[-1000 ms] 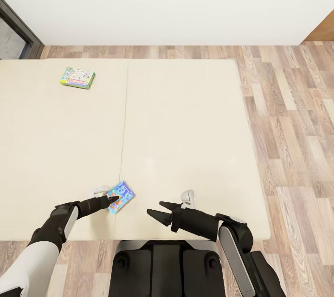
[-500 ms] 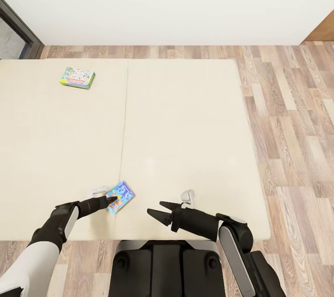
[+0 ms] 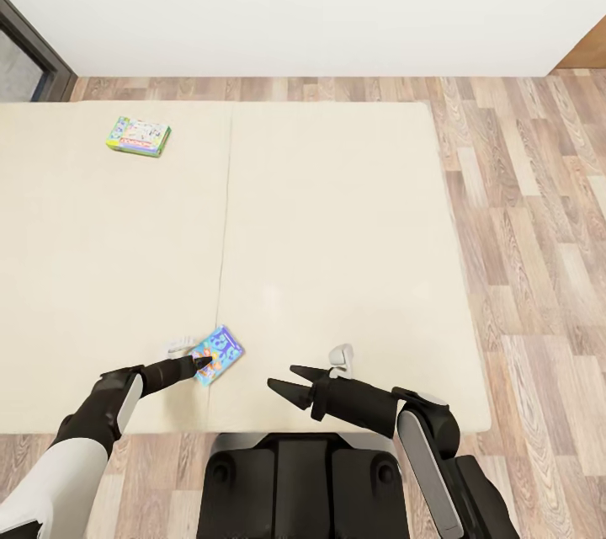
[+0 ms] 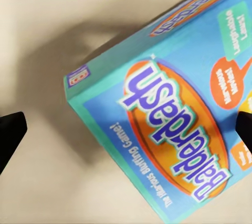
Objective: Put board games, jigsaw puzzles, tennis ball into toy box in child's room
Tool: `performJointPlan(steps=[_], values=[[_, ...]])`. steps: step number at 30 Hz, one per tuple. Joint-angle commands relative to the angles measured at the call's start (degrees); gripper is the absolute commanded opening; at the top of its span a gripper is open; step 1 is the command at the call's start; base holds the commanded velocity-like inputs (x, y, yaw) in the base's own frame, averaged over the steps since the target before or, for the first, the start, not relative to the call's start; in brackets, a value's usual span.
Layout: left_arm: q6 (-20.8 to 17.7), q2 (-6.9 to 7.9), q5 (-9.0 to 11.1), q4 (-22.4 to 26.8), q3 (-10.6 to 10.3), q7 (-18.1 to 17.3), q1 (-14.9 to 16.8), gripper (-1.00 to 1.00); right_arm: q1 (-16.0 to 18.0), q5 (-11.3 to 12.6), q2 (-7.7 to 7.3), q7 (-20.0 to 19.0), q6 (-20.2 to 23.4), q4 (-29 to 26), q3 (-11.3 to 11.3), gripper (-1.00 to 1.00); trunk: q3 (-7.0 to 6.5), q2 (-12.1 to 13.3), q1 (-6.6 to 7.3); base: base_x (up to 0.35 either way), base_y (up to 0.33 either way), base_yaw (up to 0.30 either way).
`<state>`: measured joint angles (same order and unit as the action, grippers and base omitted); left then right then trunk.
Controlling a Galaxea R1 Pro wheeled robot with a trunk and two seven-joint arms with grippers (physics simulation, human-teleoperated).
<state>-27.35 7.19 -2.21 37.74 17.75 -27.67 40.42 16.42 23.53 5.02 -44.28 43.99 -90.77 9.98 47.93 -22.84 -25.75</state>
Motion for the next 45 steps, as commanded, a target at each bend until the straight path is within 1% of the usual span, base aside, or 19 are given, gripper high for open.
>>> performJointPlan(steps=[1, 19, 29, 36, 45], values=[[-0.3, -0.06, -0.5, 0.1, 0.3, -0.4, 0.0, 1.00, 0.0, 0.2, 0.03, 0.0, 0.3, 0.0, 0.0, 1.00, 0.12, -0.1, -0.04, 0.000, 0.000, 0.000], [-0.3, -0.25, -0.5, 0.5, 0.1, -0.5, 0.0, 1.00, 0.0, 0.2, 0.03, 0.0, 0.3, 0.0, 0.0, 1.00, 0.31, -0.1, -0.04, 0.000, 0.000, 0.000], [-0.2, -0.78, -0.5, 1.2, 0.1, -0.5, 0.0, 1.00, 0.0, 0.2, 0.02, -0.1, 0.3, 0.0, 0.0, 1.00, 0.31, -0.1, -0.04, 0.000, 0.000, 0.000], [-0.3, -0.85, -0.5, 2.1, 0.1, -0.7, 0.0, 1.00, 0.0, 0.2, 0.01, -0.1, 0.3, 0.0, 0.0, 1.00, 0.31, -0.1, -0.04, 0.000, 0.000, 0.000], [-0.3, -0.86, -0.5, 2.3, 0.1, -0.8, 0.0, 1.00, 0.0, 0.2, 0.01, 0.0, 0.3, 0.0, 0.0, 1.00, -0.11, -0.1, -0.04, 0.000, 0.000, -0.024]])
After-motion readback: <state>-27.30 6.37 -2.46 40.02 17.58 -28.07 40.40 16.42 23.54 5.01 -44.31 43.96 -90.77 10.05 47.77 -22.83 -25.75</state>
